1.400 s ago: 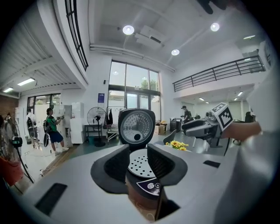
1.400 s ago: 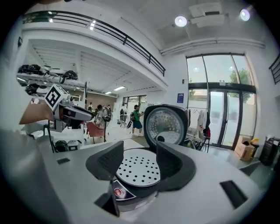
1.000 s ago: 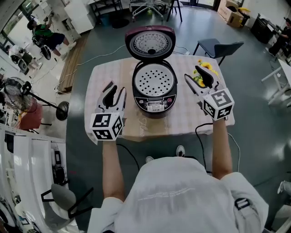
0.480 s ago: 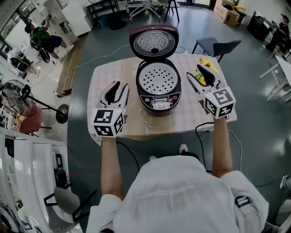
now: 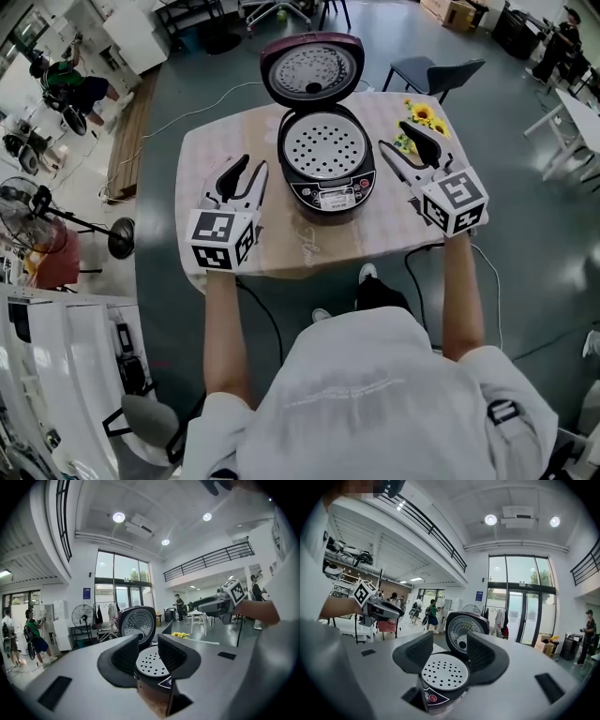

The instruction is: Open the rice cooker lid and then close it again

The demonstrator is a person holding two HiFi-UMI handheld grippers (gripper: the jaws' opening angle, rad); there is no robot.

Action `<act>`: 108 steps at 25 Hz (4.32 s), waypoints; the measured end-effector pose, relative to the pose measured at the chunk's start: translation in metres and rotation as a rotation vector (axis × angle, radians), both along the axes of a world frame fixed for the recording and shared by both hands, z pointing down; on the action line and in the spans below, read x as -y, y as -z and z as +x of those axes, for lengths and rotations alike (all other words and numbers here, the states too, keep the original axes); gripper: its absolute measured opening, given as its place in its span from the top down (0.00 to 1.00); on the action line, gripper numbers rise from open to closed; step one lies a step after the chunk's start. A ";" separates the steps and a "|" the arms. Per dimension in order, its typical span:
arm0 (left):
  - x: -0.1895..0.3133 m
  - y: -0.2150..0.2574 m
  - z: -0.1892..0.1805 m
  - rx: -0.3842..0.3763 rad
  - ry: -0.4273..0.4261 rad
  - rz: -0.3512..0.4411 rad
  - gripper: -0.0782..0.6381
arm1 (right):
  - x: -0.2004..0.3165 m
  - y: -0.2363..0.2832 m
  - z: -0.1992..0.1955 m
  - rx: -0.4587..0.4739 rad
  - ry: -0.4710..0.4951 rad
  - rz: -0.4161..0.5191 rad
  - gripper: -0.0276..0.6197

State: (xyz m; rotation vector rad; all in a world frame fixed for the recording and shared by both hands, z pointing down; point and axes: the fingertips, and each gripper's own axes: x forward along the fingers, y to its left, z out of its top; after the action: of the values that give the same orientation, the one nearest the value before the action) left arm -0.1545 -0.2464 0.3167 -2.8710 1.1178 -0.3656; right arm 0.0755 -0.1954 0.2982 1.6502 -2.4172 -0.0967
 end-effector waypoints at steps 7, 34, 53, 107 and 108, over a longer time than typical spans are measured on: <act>0.038 -0.011 0.014 0.041 -0.008 -0.013 0.70 | 0.034 -0.008 0.013 0.128 0.005 0.009 0.59; 0.241 -0.007 0.097 0.287 -0.132 0.048 0.50 | 0.156 -0.080 0.056 0.262 0.006 -0.164 0.74; 0.269 -0.005 0.146 0.384 -0.282 0.091 0.46 | 0.160 -0.103 0.069 0.201 0.013 -0.206 0.82; 0.107 -0.070 0.114 0.421 -0.325 0.094 0.46 | 0.015 -0.112 0.040 0.127 -0.005 -0.267 0.81; 0.105 -0.073 0.113 0.431 -0.323 0.097 0.46 | 0.013 -0.113 0.039 0.125 -0.003 -0.270 0.81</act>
State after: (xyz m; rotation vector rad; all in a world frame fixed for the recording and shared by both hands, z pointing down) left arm -0.0414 -0.3513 0.3895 -2.6367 0.5733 -0.8290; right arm 0.1145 -0.2083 0.4113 1.5780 -2.3887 0.3281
